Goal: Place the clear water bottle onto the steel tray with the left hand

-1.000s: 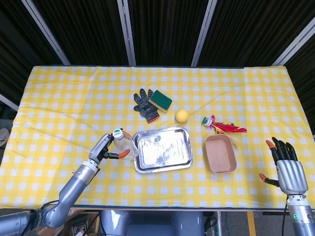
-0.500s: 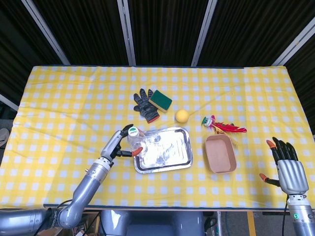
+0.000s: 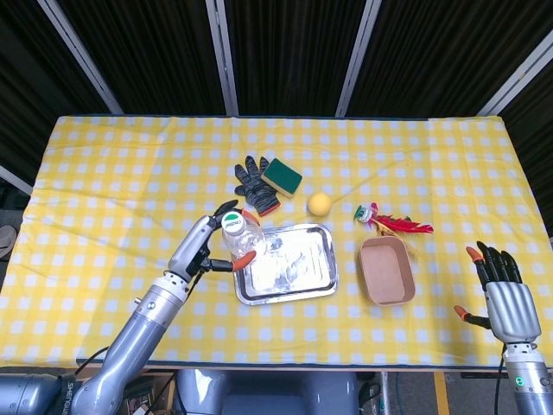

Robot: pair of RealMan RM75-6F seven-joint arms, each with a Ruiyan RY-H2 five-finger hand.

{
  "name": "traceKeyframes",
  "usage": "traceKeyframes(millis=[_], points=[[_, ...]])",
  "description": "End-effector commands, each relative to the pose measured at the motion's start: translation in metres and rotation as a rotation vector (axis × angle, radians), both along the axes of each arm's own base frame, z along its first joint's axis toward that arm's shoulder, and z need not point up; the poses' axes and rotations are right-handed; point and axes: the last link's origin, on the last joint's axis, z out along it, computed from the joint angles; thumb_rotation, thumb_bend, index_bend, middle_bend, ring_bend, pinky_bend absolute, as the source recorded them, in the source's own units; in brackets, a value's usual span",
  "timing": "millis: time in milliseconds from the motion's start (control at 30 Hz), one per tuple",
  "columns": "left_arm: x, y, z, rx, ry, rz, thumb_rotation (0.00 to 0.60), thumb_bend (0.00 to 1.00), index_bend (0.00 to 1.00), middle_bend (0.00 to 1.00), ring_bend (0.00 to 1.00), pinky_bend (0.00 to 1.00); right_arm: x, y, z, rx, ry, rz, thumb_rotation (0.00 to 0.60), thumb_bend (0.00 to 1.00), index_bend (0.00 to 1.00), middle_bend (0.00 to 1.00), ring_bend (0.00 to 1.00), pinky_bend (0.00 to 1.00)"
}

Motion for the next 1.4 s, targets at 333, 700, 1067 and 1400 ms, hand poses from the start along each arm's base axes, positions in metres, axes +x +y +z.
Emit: traceKeyframes(millis=[333,700,1067,1400], points=[[-0.013,0.007,-0.004,-0.08,-0.004,0.079,0.6,0.48,0.52,0.54,0.02,0.0,-0.001,0.0,0.001,-0.002,0.001,-0.012,0.6,0.05,0.08,0.0,0.0,0.0],[-0.071,0.014,-0.045,-0.152,0.058,0.147,0.6,0.48,0.52,0.54,0.02,0.0,0.0,-0.001,-0.001,0.005,0.003,-0.01,0.6,0.05,0.08,0.0,0.0,0.0],[-0.035,0.007,-0.029,-0.137,-0.04,0.061,0.6,0.49,0.52,0.54,0.02,0.0,-0.001,-0.001,-0.002,0.006,0.006,-0.012,0.6,0.05,0.08,0.0,0.0,0.0],[0.019,-0.004,0.027,-0.054,-0.047,-0.053,0.6,0.49,0.52,0.54,0.02,0.0,0.0,0.0,-0.002,0.009,0.005,-0.01,0.6,0.05,0.08,0.0,0.0,0.0]])
